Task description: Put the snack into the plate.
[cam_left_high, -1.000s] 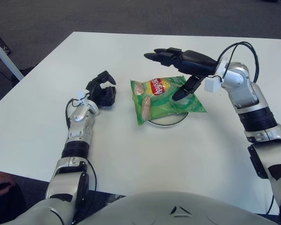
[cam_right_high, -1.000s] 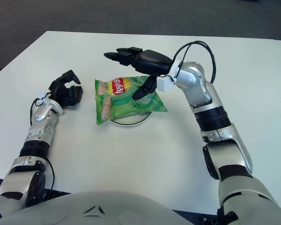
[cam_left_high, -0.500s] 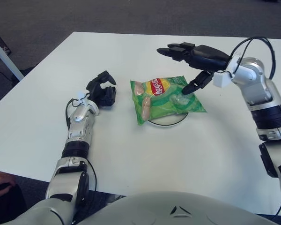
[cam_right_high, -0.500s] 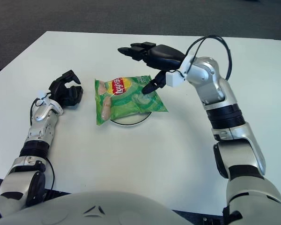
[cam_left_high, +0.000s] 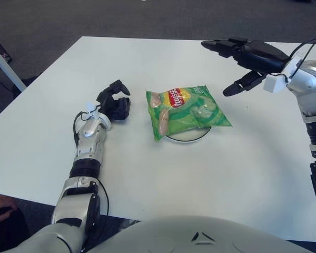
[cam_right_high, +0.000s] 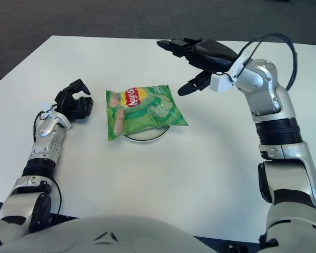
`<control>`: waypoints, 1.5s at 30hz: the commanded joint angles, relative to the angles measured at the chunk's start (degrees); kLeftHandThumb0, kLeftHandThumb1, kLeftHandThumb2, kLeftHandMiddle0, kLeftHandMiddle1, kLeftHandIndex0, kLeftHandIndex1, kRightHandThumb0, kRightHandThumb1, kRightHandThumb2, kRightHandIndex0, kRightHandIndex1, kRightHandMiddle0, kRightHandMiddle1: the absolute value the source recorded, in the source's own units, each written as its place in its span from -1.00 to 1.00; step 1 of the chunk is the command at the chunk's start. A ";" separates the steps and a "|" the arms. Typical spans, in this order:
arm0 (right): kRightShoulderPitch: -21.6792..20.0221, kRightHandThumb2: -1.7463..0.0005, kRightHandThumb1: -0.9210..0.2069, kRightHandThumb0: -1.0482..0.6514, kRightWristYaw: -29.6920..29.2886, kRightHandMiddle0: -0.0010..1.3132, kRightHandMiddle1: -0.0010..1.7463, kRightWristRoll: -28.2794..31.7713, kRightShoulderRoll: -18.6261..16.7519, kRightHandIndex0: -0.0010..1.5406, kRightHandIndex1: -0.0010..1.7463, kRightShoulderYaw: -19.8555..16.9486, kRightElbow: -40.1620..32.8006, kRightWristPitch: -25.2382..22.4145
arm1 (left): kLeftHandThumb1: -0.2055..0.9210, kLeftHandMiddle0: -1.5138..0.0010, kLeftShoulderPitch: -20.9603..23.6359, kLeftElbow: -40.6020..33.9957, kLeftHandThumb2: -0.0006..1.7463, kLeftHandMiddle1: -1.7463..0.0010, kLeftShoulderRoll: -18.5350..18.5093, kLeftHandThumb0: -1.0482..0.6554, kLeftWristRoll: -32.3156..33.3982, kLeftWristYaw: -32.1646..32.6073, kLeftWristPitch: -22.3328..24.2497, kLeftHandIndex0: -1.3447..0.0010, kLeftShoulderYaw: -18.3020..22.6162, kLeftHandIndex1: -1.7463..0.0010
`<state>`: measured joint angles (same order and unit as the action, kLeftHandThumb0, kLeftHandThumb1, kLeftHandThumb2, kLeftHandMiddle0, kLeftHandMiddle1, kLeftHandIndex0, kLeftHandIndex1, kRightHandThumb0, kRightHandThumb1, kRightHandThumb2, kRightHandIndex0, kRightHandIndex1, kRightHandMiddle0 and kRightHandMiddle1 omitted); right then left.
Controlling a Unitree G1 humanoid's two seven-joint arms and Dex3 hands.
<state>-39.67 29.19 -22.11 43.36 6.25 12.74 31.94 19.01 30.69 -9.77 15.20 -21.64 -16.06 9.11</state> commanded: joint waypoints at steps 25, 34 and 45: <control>8.96 0.48 -0.96 -0.65 -25.47 -1.00 0.03 2.23 -10.17 -0.77 -0.09 -9.19 7.46 -13.69 | -0.15 -0.76 -5.45 5.34 0.57 -1.00 3.38 -0.35 -0.15 0.22 0.66 0.03 -0.48 -1.00; 11.27 0.01 -0.59 -0.28 -26.14 -0.93 0.71 14.76 -17.41 -0.68 0.25 -16.41 5.87 -22.56 | -0.13 -0.77 -5.45 5.48 0.56 -1.00 3.33 -0.35 -0.38 0.44 0.41 0.05 -0.60 -1.00; 12.61 0.28 -0.75 0.16 -23.70 -0.56 1.00 29.23 -23.14 -0.48 0.52 -22.79 8.44 -22.56 | -0.12 -0.75 -5.26 5.60 0.55 -1.00 3.00 -0.35 -0.30 0.03 0.74 0.05 -0.61 -1.00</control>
<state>-27.86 4.92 4.64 21.60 -15.74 21.29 9.91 19.44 31.86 -9.78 15.18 -21.49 -17.06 9.12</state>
